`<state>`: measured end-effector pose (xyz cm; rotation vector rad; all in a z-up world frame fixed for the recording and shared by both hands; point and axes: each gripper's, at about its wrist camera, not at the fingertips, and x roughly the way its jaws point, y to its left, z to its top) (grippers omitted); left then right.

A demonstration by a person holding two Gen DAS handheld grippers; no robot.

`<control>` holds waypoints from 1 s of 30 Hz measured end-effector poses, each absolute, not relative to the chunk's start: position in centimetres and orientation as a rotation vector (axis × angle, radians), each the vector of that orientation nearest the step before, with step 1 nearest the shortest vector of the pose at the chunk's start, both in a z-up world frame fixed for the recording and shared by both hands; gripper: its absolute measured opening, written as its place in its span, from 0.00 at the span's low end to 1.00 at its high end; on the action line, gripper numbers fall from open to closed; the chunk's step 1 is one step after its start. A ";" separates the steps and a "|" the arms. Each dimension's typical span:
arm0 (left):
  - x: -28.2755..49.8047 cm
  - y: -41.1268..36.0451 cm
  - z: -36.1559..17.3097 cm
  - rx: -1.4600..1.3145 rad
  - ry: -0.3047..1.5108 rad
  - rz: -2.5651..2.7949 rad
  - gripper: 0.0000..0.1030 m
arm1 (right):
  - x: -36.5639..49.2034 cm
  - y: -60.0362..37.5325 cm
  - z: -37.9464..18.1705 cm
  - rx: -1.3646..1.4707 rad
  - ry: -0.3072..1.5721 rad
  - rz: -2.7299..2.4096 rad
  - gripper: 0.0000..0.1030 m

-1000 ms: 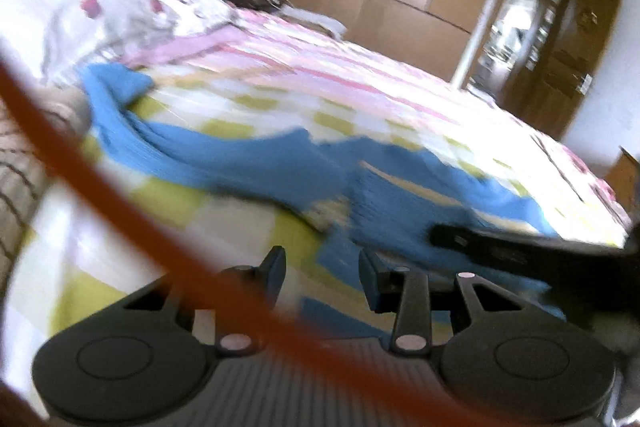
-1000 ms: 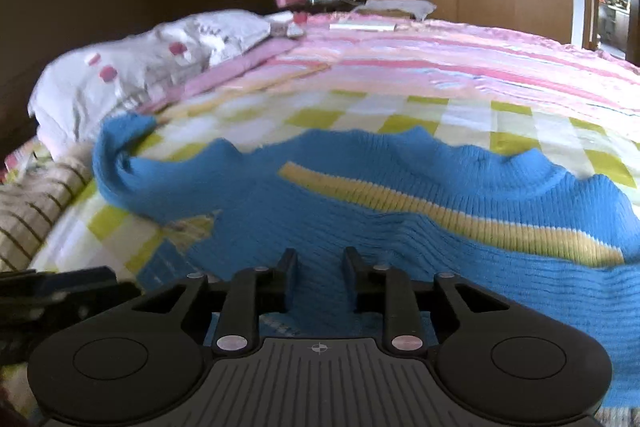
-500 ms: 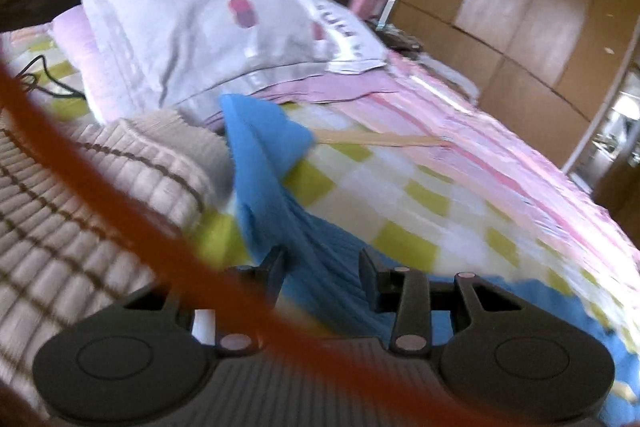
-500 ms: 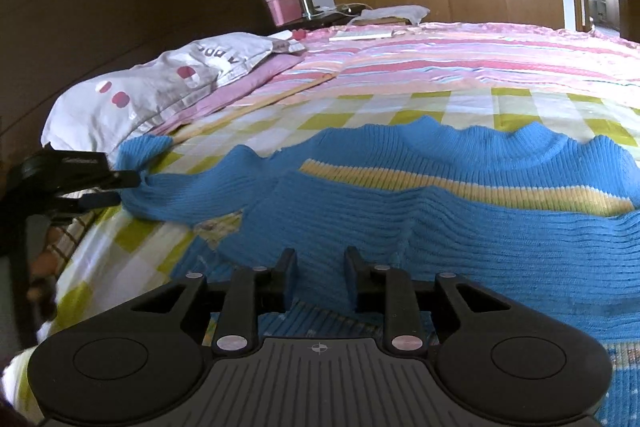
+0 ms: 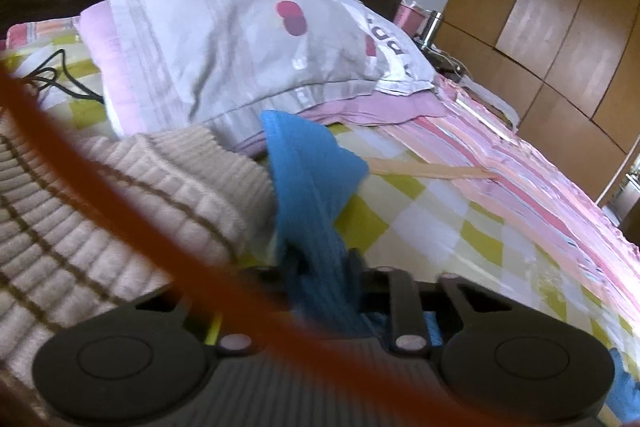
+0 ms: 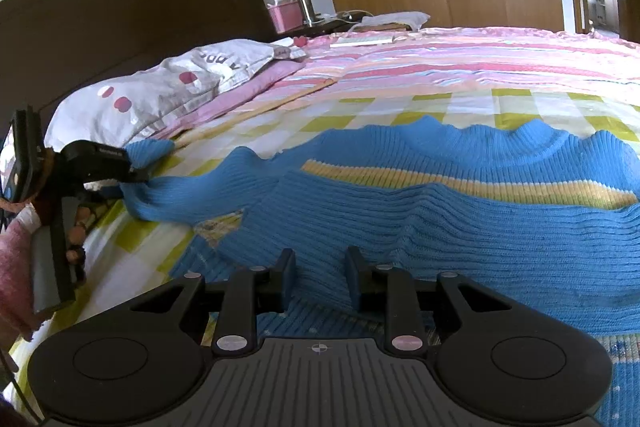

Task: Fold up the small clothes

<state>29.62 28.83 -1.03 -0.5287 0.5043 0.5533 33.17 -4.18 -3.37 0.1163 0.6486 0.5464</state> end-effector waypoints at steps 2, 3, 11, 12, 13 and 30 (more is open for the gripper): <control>29.0 29.1 -1.1 -0.560 0.491 0.554 0.16 | 33.1 -4.3 -3.4 0.121 0.646 0.545 0.26; 28.7 29.2 -1.0 -0.581 0.484 0.547 0.15 | 33.1 -4.3 -3.5 0.125 0.646 0.544 0.26; 28.3 26.7 1.5 -0.574 0.403 0.384 0.13 | 33.2 -4.5 -3.4 0.154 0.660 0.538 0.26; 28.3 25.8 2.0 -0.557 0.396 0.344 0.12 | 33.3 -4.5 -3.4 0.153 0.662 0.538 0.26; 28.4 24.5 2.4 -0.529 0.393 0.289 0.12 | 33.3 -4.5 -3.4 0.153 0.665 0.538 0.26; 26.8 5.9 -0.3 -0.116 0.633 -0.125 0.13 | 36.9 -9.0 1.7 0.270 0.700 0.573 0.33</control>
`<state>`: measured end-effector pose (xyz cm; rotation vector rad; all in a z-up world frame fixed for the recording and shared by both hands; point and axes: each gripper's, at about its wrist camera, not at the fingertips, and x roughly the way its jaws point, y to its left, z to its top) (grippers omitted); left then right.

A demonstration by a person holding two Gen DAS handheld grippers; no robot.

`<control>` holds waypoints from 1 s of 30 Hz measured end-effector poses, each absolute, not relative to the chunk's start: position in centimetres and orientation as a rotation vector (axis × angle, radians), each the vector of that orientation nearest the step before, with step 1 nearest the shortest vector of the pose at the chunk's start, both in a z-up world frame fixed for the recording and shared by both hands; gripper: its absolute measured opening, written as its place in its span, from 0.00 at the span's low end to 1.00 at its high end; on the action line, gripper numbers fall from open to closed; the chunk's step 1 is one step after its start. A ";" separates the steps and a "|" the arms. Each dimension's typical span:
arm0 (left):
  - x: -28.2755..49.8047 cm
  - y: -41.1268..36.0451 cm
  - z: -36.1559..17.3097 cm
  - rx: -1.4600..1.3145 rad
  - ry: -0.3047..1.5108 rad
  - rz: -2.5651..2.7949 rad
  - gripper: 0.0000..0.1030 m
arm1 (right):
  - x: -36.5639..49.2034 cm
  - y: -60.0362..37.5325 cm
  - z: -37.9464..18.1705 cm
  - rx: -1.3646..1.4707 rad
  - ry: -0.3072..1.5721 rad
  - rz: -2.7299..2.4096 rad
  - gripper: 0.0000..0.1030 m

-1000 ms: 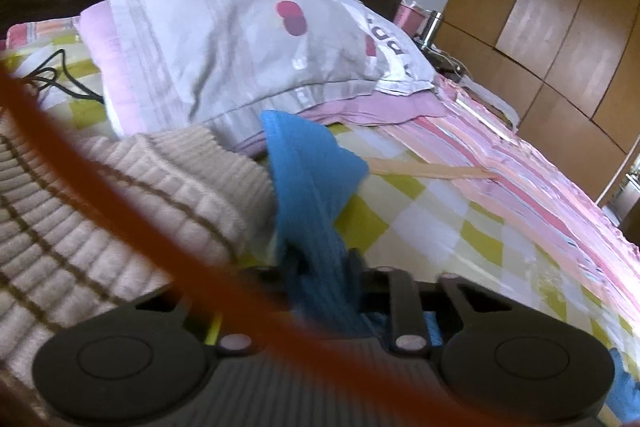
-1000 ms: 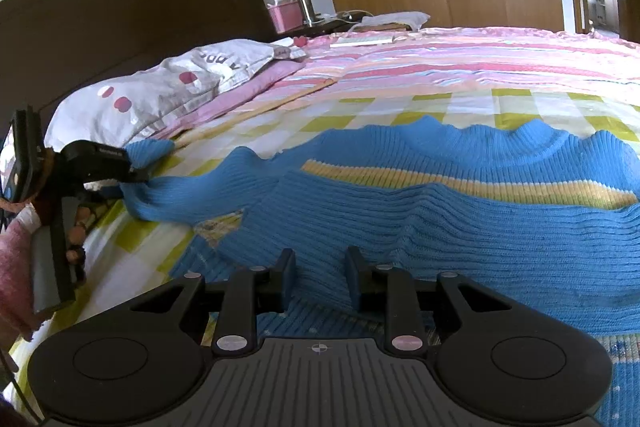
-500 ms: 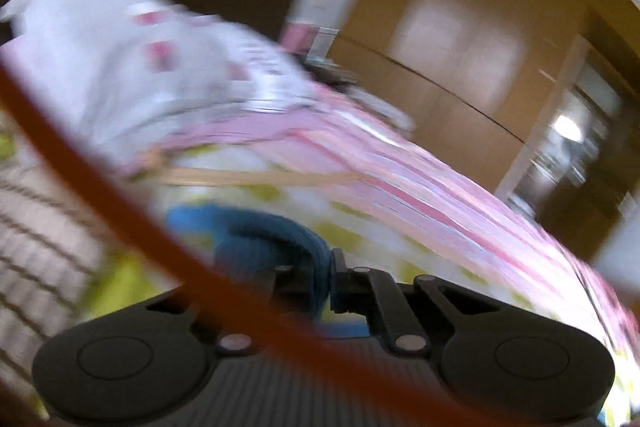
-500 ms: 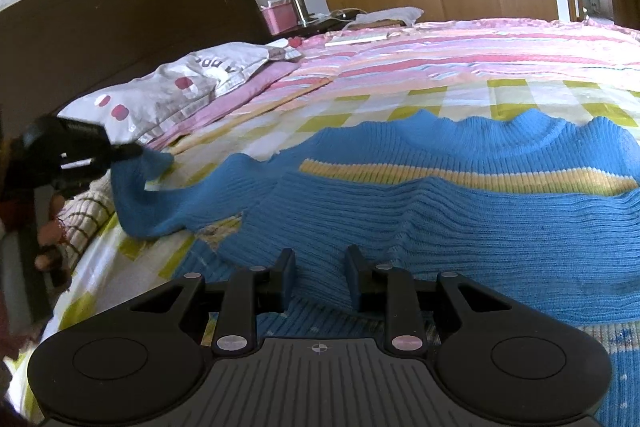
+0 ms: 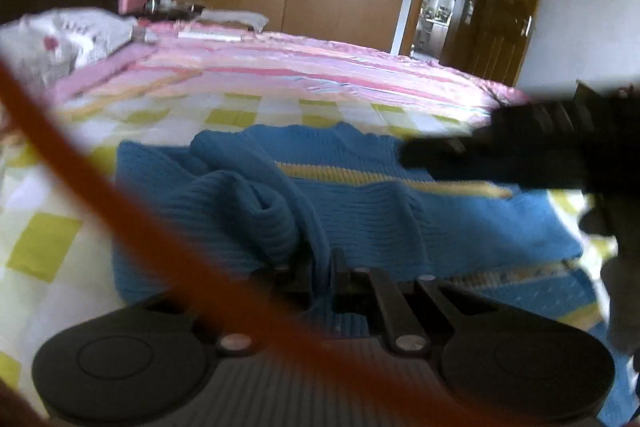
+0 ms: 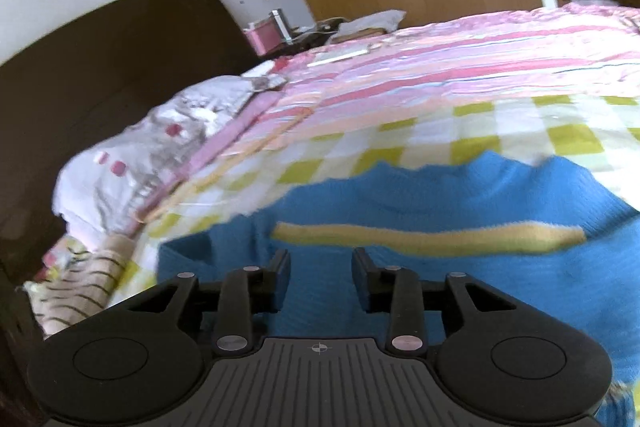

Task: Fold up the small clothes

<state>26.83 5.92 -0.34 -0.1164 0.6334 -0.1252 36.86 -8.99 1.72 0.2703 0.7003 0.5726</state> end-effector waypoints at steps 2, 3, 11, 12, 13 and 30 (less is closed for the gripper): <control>26.9 6.0 -0.3 -0.130 0.628 -0.131 0.13 | 37.5 -7.7 2.0 0.245 0.720 0.614 0.37; 26.9 6.4 -0.4 -0.148 0.626 -0.135 0.13 | 37.8 -6.8 2.0 0.226 0.735 0.639 0.43; 26.5 7.8 -1.0 -0.168 0.615 -0.192 0.13 | 39.4 -0.7 1.7 0.128 0.803 0.720 0.45; 26.5 7.8 -1.0 -0.169 0.614 -0.195 0.13 | 39.8 0.1 1.6 0.118 0.822 0.716 0.45; 26.4 7.9 -1.0 -0.172 0.615 -0.197 0.13 | 40.1 0.6 1.4 0.111 0.838 0.712 0.44; 26.4 11.0 0.1 -0.280 0.549 -0.173 0.42 | 41.9 -5.5 5.1 0.294 0.741 0.571 0.08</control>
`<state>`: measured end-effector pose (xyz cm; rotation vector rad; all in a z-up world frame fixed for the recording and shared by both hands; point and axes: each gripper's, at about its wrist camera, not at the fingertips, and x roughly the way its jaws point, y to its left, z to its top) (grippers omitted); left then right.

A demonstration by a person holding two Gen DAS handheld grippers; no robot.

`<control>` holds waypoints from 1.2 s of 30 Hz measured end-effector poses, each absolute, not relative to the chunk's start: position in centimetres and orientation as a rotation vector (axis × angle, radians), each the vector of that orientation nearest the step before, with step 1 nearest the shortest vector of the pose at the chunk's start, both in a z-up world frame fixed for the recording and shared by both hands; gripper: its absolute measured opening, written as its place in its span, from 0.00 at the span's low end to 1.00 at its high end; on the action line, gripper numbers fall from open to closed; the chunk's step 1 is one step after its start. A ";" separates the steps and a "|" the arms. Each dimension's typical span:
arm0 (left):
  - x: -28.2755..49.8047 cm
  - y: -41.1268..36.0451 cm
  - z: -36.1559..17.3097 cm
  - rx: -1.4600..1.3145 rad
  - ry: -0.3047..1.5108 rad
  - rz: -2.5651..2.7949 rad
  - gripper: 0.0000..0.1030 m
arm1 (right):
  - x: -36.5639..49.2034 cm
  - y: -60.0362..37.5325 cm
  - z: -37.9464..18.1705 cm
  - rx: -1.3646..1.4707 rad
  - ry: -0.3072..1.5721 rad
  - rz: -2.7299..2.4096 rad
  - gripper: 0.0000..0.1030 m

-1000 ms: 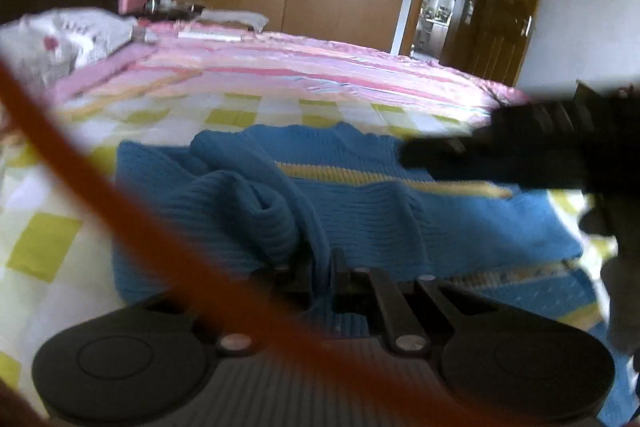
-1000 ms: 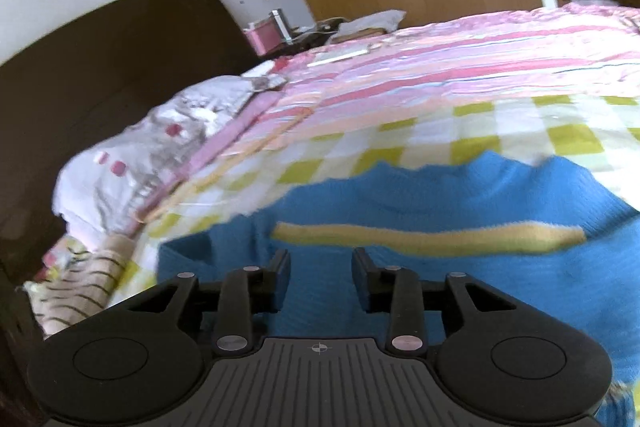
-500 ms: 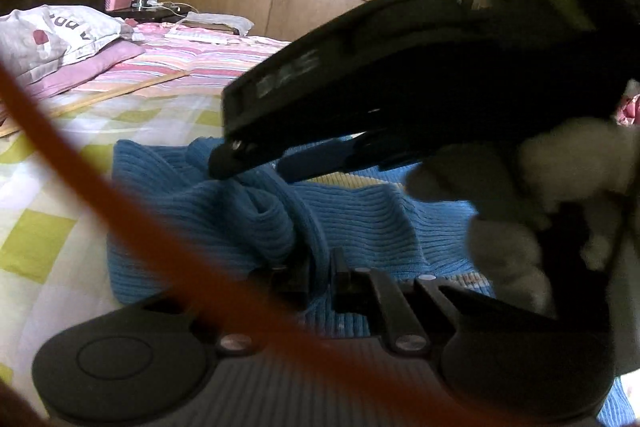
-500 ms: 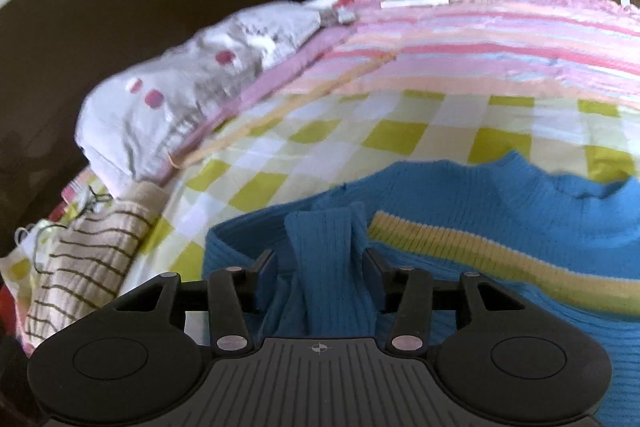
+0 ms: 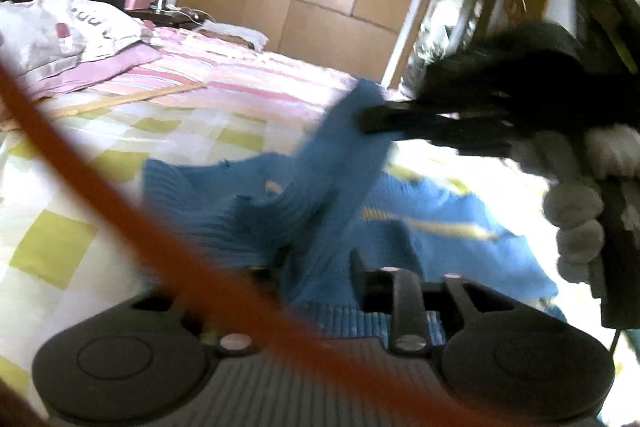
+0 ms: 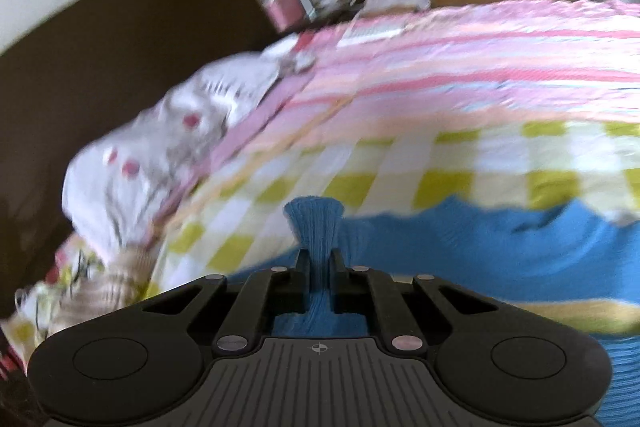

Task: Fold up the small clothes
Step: 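Grasp the sweater hem with the right gripper and fold it toward the collar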

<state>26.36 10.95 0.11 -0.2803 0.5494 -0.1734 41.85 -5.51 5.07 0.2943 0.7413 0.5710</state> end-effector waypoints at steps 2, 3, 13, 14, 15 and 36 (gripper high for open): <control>26.2 11.6 0.3 -0.299 0.527 -0.163 0.44 | 41.5 -7.6 5.9 0.351 0.698 0.544 0.08; 26.1 11.8 0.3 -0.307 0.519 -0.159 0.45 | 41.1 -8.9 6.3 0.387 0.673 0.530 0.08; 26.5 11.4 -0.6 -0.303 0.556 -0.183 0.48 | 35.3 -17.6 1.5 0.484 0.676 0.319 0.07; 26.4 11.1 -0.5 -0.293 0.560 -0.191 0.48 | 35.1 -17.9 0.5 0.480 0.696 0.292 0.07; 26.4 10.8 -0.4 -0.284 0.563 -0.200 0.48 | 35.0 -18.3 -0.3 0.486 0.709 0.273 0.07; 27.7 14.4 -1.4 -0.410 0.629 -0.033 0.51 | 34.1 -21.1 -1.8 0.475 0.686 0.115 0.07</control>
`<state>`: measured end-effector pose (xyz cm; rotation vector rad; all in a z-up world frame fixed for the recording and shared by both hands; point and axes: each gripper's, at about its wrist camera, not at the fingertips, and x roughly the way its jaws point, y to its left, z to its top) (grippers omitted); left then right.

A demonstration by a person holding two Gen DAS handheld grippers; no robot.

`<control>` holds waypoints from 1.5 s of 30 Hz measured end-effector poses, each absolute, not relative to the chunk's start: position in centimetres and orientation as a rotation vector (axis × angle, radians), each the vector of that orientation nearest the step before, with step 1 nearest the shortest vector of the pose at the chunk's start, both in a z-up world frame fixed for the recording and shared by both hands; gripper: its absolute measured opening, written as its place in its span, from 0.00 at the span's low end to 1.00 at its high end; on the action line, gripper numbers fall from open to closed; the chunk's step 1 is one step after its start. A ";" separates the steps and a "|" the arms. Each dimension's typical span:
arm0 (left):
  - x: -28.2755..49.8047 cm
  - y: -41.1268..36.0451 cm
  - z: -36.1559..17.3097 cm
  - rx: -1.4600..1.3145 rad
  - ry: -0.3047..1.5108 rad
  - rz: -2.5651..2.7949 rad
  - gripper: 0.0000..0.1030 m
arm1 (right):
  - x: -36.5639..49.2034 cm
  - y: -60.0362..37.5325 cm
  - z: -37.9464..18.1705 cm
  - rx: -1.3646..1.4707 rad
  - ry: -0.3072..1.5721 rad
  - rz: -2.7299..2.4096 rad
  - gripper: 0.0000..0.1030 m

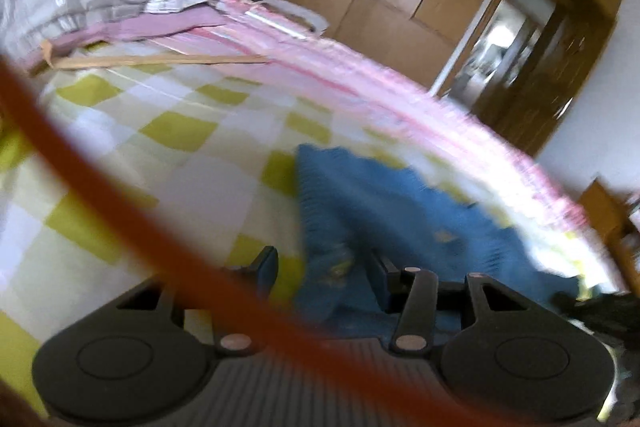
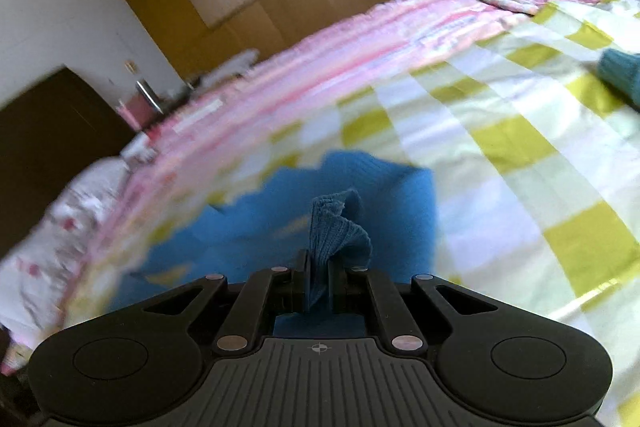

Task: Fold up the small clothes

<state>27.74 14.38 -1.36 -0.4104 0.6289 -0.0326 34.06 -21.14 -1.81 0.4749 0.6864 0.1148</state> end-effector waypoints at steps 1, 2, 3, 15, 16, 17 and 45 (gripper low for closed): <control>27.8 14.3 -1.5 -0.398 0.630 -0.029 0.51 | 34.0 -21.4 -2.0 0.492 0.686 0.104 0.07; 27.8 14.2 -1.5 -0.388 0.629 -0.027 0.51 | 34.0 -21.7 -2.0 0.509 0.684 0.096 0.07; 27.7 14.1 -1.4 -0.374 0.627 -0.023 0.51 | 34.2 -22.0 -1.9 0.528 0.681 0.090 0.07; 27.7 15.1 -1.1 -0.293 0.601 0.154 0.51 | 33.8 -20.8 -0.6 0.396 0.683 0.068 0.14; 27.6 15.4 -1.0 -0.306 0.598 0.171 0.51 | 33.5 -20.6 -0.3 0.371 0.673 0.069 0.14; 27.6 15.6 -1.0 -0.314 0.596 0.183 0.51 | 33.3 -20.3 -0.1 0.343 0.663 0.071 0.15; 28.1 14.2 -1.3 -0.260 0.623 0.124 0.55 | 36.6 -15.9 -1.4 0.171 0.713 0.162 0.19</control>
